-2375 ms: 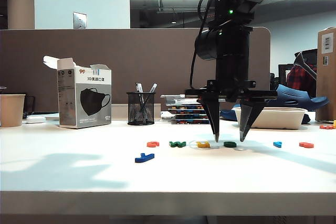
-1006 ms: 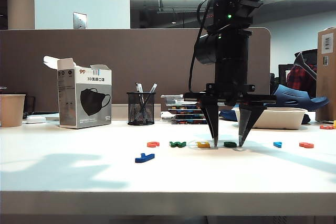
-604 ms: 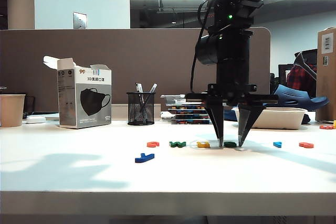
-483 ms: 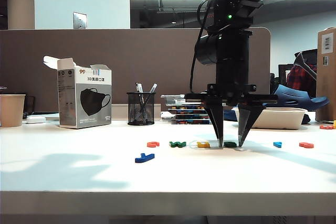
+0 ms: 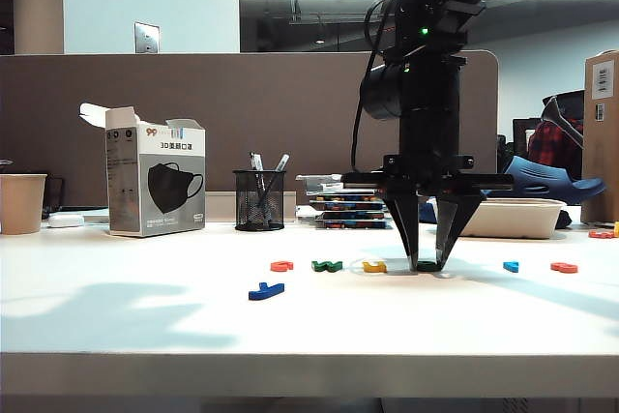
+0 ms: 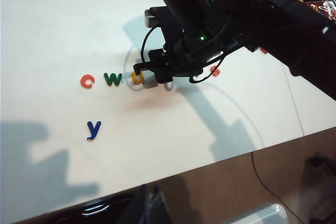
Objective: Select the appropriate letters from the row of letter magnets placed on the table to arrange into the word "yes".
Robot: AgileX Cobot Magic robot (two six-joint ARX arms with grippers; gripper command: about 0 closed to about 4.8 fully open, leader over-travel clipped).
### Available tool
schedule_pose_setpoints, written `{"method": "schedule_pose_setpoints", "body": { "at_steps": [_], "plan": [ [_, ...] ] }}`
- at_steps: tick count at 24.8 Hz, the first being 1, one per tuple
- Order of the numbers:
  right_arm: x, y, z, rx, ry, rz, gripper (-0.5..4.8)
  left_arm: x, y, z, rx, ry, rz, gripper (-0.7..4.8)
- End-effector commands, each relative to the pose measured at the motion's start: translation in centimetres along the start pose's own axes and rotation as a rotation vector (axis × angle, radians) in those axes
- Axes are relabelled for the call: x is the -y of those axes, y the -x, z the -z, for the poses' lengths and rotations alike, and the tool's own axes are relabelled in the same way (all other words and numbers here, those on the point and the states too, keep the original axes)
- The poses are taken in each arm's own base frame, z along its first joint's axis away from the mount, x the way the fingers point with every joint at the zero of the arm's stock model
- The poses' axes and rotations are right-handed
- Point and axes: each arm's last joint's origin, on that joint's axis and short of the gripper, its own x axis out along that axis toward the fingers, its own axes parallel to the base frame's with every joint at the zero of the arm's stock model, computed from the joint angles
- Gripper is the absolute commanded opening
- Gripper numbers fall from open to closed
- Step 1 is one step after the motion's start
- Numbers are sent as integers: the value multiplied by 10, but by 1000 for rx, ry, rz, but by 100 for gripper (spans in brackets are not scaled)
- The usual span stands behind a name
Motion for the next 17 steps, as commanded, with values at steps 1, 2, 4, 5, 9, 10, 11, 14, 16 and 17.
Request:
{"method": "schedule_pose_setpoints", "body": {
  "at_steps": [1, 2, 4, 5, 9, 10, 11, 14, 16, 17],
  "plan": [
    [-2, -8, 0, -14, 0, -6, 122, 1, 2, -1, 16, -2, 9, -5],
    [-2, -8, 0, -13, -1, -6, 108, 1, 2, -1, 16, -2, 9, -5],
    [-2, -8, 0, -12, 0, -6, 107, 1, 2, -1, 16, -2, 9, -5],
    [-2, -8, 0, -12, 0, -6, 107, 1, 2, -1, 16, -2, 9, -5],
    [-2, -8, -1, -10, -1, -6, 102, 1, 2, -1, 16, -2, 9, -5],
    [-2, -8, -1, -10, 0, -6, 102, 1, 2, -1, 16, -2, 9, -5],
    [-2, -8, -1, -10, -1, -6, 103, 1, 2, -1, 16, -2, 9, -5],
    [-2, -8, 0, -10, -1, -6, 103, 1, 2, -1, 17, -2, 9, -5],
    [-2, -8, 0, -11, -1, -6, 103, 1, 2, -1, 16, -2, 9, -5],
    [-2, -8, -1, -11, -1, -6, 103, 1, 2, -1, 16, -2, 9, -5]
  ]
}}
